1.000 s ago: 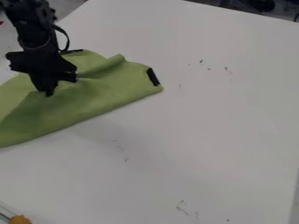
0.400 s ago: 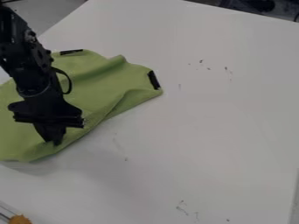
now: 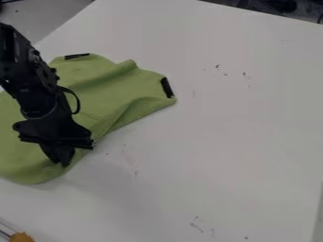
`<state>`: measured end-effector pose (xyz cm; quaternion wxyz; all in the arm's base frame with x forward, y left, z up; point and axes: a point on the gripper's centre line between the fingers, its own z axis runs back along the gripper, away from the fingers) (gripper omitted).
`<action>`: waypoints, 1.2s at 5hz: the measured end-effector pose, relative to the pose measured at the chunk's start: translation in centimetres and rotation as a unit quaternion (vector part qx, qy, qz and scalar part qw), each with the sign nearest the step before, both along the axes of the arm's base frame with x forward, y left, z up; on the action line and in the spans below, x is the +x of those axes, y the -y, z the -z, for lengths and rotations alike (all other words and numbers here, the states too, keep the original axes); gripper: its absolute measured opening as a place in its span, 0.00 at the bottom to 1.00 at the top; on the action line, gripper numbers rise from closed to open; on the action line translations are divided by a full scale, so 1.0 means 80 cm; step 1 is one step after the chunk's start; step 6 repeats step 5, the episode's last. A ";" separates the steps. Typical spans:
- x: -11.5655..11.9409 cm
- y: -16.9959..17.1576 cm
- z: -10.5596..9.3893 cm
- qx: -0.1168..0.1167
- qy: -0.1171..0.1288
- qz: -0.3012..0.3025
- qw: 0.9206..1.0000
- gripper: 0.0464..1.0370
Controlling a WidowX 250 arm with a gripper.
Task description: Unfold cloth from middle to bottom right
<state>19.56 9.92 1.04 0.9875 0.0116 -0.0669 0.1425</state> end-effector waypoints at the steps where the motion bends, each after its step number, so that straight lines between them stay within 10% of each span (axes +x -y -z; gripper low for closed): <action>1: -0.011 0.012 0.004 0.000 -0.011 0.009 1.000 0.18; 4: -0.051 0.039 -0.026 0.032 -0.083 0.038 0.995 0.97; 6: -0.065 0.048 -0.031 0.012 -0.110 0.022 0.994 0.97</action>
